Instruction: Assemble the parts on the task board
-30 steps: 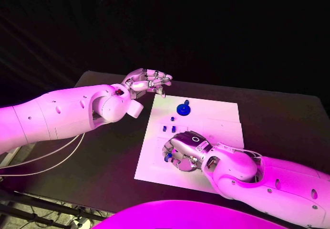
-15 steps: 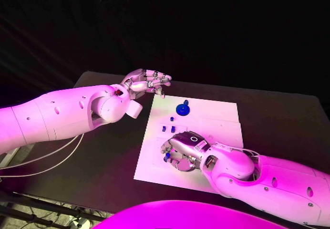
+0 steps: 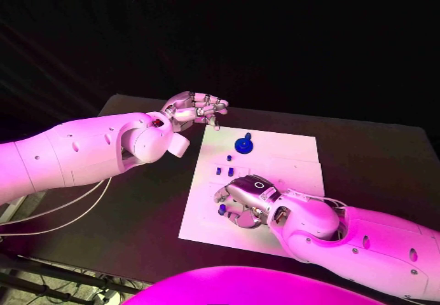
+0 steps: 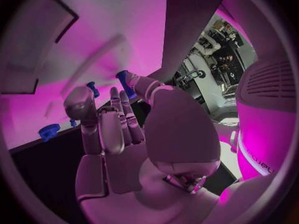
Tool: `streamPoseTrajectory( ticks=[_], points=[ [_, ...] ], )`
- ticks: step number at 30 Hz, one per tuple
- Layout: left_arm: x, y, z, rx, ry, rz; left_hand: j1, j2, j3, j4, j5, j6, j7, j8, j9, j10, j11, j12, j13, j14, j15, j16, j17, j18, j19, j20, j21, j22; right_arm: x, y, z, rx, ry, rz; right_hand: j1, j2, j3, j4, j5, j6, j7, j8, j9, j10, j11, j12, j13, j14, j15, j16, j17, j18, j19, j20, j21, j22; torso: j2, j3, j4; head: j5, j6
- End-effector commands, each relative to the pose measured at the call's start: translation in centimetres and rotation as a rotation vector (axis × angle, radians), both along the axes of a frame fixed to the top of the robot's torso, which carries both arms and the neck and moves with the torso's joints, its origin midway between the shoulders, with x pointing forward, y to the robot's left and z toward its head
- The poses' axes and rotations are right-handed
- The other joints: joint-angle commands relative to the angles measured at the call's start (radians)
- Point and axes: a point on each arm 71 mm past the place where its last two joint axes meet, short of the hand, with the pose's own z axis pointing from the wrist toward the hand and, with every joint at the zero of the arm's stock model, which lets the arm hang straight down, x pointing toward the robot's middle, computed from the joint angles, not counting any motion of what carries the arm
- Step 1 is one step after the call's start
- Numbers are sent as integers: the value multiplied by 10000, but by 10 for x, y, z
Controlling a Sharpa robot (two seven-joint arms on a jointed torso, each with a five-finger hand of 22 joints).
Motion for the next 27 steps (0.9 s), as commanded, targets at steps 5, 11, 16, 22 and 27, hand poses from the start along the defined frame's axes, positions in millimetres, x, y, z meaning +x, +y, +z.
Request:
streamPoseTrajectory(
  ticks=[5,11,16,22,27],
  points=[
    [-1,-2,1,-109,13,-178,-22,29,-27,31,-64,-56,138,50,7,-53,5,49,-15,-43,25,-53,-12,51,49,41,-35,-15,-1,-7,8,936,-209,-172,603,221,-1624,349,-70,-423,-123,-282,-100,-848,125,422,13,-43,158,-276,-495,255,-224,93,-957,-514,-3,7,-9,-82,62],
    [-1,-2,0,-115,14,-200,-21,28,-43,42,-68,-58,138,52,7,-57,6,54,-18,-43,26,-55,-17,51,53,42,-48,-24,6,-28,28,2244,-24,-751,1214,398,-3068,1534,248,-754,44,-333,-205,-848,22,1226,45,-172,81,-650,-1125,380,-296,30,-1899,-1040,-17,9,-11,-338,198],
    [-1,-2,-1,-121,15,-234,-30,11,-68,54,-74,-66,138,51,6,-65,7,56,-22,-46,29,-59,-21,50,55,44,-60,-33,25,-63,48,3017,934,-2014,1070,456,-3066,1906,113,-479,185,-167,-162,156,-124,1921,147,-64,-41,-585,-935,274,30,-85,-1424,-784,-37,-4,-17,-619,300],
    [-2,-2,-3,-129,10,-256,-57,-6,-112,87,-80,-73,138,52,5,-73,9,64,-26,-51,34,-65,-28,47,56,48,-85,-49,39,-111,60,2997,1673,-3588,156,454,-3717,2790,-136,98,-9,386,86,2145,-467,3340,900,56,-297,-399,-569,187,300,-280,-901,-460,-104,-24,-45,-1186,360],
    [-3,-2,-3,-177,-60,-310,-107,-78,-237,153,-82,-97,133,53,3,-87,7,89,-32,-61,41,-74,-42,47,63,59,-146,-91,43,-149,54,2195,2732,-4802,61,838,-4608,2957,-56,-444,-280,1768,849,1938,-770,8937,6430,336,-556,230,580,-69,838,-572,458,430,-159,-17,-85,-1635,366]
  ],
)
